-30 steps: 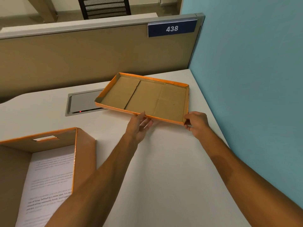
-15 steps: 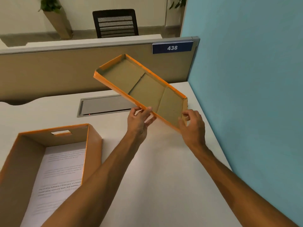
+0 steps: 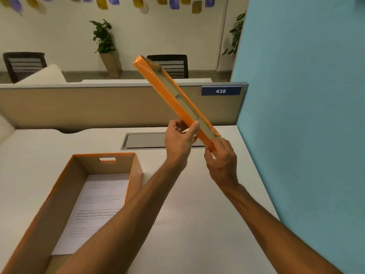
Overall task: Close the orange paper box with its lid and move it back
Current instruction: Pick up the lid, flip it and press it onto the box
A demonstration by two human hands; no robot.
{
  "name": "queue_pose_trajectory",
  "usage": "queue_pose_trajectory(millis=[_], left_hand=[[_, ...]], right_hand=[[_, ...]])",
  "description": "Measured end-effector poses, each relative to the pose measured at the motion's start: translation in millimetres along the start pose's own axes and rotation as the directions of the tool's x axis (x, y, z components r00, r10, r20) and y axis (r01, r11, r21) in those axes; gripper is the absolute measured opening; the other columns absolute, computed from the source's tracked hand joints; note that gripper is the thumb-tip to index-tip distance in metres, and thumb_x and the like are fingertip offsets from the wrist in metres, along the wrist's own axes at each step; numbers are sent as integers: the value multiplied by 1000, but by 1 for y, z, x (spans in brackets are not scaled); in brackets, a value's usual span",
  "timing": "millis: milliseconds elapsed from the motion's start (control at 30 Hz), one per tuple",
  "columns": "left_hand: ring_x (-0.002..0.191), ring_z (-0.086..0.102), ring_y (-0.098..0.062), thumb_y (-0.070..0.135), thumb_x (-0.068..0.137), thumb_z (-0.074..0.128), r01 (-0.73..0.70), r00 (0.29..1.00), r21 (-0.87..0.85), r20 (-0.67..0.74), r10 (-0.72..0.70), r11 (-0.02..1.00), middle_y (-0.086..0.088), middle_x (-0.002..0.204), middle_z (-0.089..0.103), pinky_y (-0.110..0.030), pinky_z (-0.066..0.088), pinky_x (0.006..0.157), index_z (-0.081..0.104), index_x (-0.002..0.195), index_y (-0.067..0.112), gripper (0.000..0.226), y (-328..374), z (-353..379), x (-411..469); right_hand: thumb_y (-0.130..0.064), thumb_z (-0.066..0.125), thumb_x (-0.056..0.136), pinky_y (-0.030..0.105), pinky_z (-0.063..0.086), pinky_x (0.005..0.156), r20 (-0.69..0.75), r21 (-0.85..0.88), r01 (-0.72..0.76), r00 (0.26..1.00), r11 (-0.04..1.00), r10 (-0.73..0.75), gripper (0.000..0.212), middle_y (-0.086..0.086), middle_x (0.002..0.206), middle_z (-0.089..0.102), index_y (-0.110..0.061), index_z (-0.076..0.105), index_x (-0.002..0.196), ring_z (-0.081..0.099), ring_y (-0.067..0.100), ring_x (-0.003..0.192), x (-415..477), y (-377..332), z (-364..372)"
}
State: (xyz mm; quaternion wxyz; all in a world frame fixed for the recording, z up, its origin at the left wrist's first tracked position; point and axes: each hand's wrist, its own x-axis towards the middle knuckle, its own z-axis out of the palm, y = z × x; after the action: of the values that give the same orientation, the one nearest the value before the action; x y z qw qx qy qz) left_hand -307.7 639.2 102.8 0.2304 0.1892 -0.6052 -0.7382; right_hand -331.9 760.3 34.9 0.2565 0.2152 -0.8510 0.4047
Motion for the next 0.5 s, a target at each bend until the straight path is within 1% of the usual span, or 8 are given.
queue_pose_trajectory(millis=[100,167,200,267,300,367,433,500], left_hand=[[111,65,-17,42,84,71,-101,991,177,110,82,979,-1,127,66,-35,55,91,52,132,18,56,14,-7,-3],[116,62,-18,45,85,68,-120,981,233,177,79,965,-3,134,62,-38,53,95,47,139,17,64,19,-18,-1],[120,60,-19,47,85,67,-111,980,258,187,63,960,-4,138,59,-40,52,98,45,142,17,68,20,-26,1],[126,55,-22,50,85,66,-77,984,308,178,22,948,-6,142,55,-41,49,101,41,145,15,74,19,-48,6],[128,54,-23,51,85,66,-60,986,329,169,4,942,-8,143,54,-40,49,100,41,145,14,75,17,-62,9],[129,51,-25,51,86,65,-20,987,377,157,-42,926,-10,145,51,-37,46,95,40,145,14,74,11,-93,13],[128,49,-26,50,88,62,8,983,429,160,-85,903,-11,148,47,-36,42,92,37,146,16,72,3,-112,16],[133,45,-29,49,90,60,29,983,458,147,-108,888,-12,152,41,-37,39,93,32,148,16,72,-2,-133,18]], right_hand=[[-29,70,89,35,58,78,-10,126,-104,994,987,106,33,9,98,67,-4,64,110,62,19,83,4,-14,-9],[-34,72,86,26,51,78,9,192,-184,983,964,186,35,-2,99,63,-9,64,110,59,15,82,9,-20,-13],[-35,73,85,26,49,77,25,212,-221,975,952,221,34,-5,98,61,-11,65,108,59,15,81,12,-23,-15],[-35,72,86,29,50,73,72,260,-290,957,921,281,23,-7,95,63,-19,64,99,61,14,76,16,-26,-18],[-36,71,86,30,51,70,103,297,-322,947,899,306,16,-8,92,65,-24,63,94,62,12,74,17,-29,-20],[-34,71,86,30,52,67,177,392,-392,920,832,350,10,-13,90,67,-33,61,88,65,12,78,18,-37,-21],[-30,72,85,36,57,71,231,479,-449,893,754,385,11,-11,97,70,-34,62,90,68,18,87,21,-34,-26],[-26,73,85,44,59,77,274,552,-490,871,675,408,14,-7,104,71,-32,64,95,69,23,93,21,-34,-29]])
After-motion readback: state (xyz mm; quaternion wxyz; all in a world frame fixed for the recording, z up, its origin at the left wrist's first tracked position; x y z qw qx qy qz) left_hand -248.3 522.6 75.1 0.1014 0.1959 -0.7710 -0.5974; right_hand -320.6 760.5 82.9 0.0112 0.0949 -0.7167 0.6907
